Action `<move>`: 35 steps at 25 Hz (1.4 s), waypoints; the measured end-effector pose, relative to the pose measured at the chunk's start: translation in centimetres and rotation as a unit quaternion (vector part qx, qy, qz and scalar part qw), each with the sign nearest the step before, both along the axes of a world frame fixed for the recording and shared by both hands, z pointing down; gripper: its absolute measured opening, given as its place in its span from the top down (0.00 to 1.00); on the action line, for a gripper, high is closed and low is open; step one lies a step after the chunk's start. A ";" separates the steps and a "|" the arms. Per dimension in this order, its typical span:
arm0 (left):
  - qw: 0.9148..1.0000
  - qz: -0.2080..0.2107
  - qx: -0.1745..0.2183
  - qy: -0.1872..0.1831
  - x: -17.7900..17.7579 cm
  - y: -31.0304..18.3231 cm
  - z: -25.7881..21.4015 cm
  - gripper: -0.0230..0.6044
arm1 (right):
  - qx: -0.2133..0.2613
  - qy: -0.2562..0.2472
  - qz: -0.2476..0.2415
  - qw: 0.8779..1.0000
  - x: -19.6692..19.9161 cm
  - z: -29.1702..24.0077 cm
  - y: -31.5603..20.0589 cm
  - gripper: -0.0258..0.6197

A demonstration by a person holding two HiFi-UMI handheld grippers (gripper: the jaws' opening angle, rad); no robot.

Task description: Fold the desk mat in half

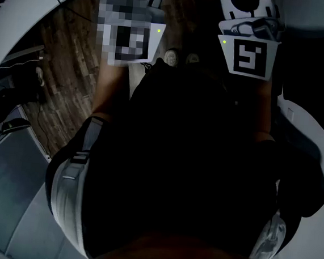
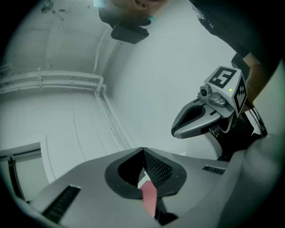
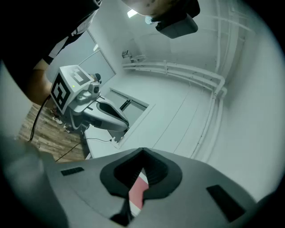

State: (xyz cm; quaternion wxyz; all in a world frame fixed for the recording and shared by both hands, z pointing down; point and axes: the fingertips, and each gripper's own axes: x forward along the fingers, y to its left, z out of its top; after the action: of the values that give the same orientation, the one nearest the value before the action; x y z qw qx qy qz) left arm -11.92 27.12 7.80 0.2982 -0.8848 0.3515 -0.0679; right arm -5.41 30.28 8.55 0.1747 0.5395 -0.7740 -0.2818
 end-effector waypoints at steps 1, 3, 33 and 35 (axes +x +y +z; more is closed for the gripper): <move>1.000 0.001 0.001 0.000 -0.1 -0.1 0.0 0.94 | 0.000 0.001 0.000 1.000 -0.1 -0.1 -0.1 0.91; 1.000 0.003 0.001 -0.001 -0.2 -0.4 0.1 0.94 | 0.000 0.002 0.001 1.000 -0.3 -0.1 -0.4 0.91; 1.000 0.001 0.004 -0.004 -2.6 0.7 1.0 0.94 | -0.016 0.005 -0.009 1.000 -2.9 1.2 0.9 0.91; 1.000 0.001 0.002 -0.005 -3.0 0.4 1.1 0.94 | -0.018 0.005 -0.012 1.000 -3.4 1.3 0.8 0.91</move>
State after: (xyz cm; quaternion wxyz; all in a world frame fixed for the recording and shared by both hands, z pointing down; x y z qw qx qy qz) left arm -14.92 27.53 8.89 0.3013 -0.8843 0.3495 -0.0713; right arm -8.84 31.05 9.89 0.1845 0.5258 -0.7844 -0.2725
